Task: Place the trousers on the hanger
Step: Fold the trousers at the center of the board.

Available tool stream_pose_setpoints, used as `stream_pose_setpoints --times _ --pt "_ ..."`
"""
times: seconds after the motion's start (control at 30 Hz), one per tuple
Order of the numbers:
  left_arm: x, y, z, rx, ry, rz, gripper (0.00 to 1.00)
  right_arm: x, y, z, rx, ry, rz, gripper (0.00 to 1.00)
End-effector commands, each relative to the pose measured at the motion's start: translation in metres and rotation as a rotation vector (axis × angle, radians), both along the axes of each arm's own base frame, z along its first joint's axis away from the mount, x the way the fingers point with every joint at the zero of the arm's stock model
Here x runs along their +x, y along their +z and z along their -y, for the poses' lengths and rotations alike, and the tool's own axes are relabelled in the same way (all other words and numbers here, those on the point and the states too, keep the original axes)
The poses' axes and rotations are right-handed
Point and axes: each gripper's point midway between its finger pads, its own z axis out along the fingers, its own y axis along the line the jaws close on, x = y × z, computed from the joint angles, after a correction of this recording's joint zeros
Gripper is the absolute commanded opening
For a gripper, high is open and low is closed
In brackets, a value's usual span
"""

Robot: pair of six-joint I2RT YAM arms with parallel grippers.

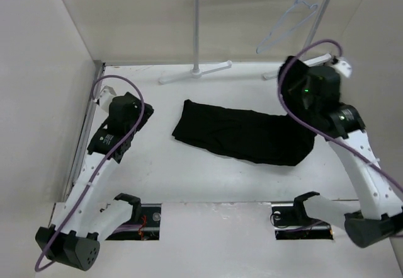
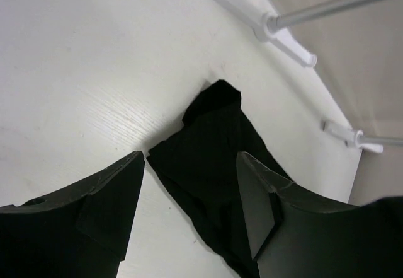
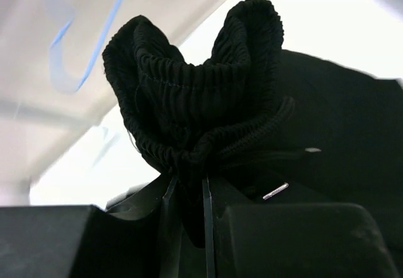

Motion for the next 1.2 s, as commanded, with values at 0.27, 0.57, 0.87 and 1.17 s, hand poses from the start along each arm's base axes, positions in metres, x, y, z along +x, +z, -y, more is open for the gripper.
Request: stream_pose_setpoints --times 0.27,0.57,0.87,1.17 --pt "-0.001 -0.013 -0.045 -0.039 0.107 0.001 0.60 0.032 -0.068 -0.284 -0.073 0.361 -0.137 0.28" --pt "0.008 -0.024 -0.060 -0.049 0.151 -0.019 0.60 -0.010 -0.092 -0.360 -0.085 0.619 -0.199 0.67" --pt "0.063 -0.028 0.075 0.006 -0.179 -0.040 0.57 -0.021 -0.123 -0.207 0.001 0.559 -0.240 0.28" --pt "0.115 -0.097 0.177 0.058 -0.366 -0.151 0.55 -0.013 -0.202 -0.101 0.091 0.445 -0.344 0.14"
